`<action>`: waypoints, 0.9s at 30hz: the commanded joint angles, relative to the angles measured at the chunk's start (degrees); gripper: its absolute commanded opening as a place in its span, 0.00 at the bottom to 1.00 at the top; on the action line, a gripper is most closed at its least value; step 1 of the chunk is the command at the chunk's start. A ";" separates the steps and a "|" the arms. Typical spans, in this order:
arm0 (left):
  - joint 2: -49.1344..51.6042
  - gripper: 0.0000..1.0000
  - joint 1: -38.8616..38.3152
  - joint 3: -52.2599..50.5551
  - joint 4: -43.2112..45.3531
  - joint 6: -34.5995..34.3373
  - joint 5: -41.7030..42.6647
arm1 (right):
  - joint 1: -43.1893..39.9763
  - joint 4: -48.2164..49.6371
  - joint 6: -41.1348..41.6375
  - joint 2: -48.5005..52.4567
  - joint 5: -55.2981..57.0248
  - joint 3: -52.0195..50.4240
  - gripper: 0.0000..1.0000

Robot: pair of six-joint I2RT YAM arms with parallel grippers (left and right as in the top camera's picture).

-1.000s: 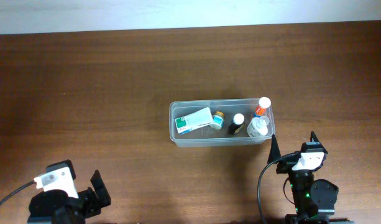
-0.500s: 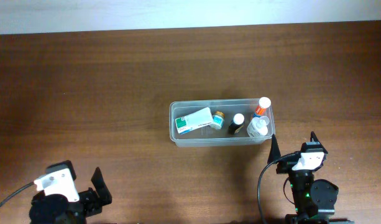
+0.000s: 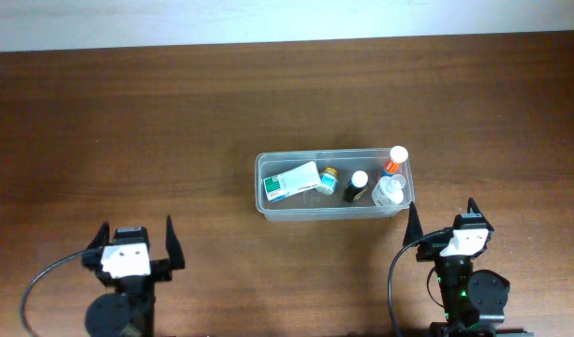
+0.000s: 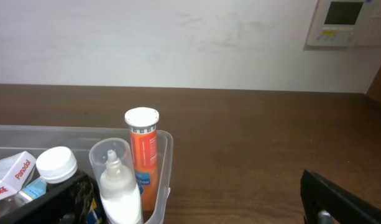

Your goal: Pack container

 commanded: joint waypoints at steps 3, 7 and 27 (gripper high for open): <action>-3.58 0.99 -0.07 -12.79 16.04 3.13 1.11 | 0.39 -0.11 -0.35 -0.22 -0.76 -0.28 0.98; -5.11 0.99 -0.04 -17.81 19.34 2.89 3.34 | 0.39 -0.11 -0.35 -0.22 -0.76 -0.28 0.98; -4.79 0.99 -0.02 -17.62 16.33 2.91 3.65 | 0.39 -0.11 -0.35 -0.22 -0.76 -0.28 0.98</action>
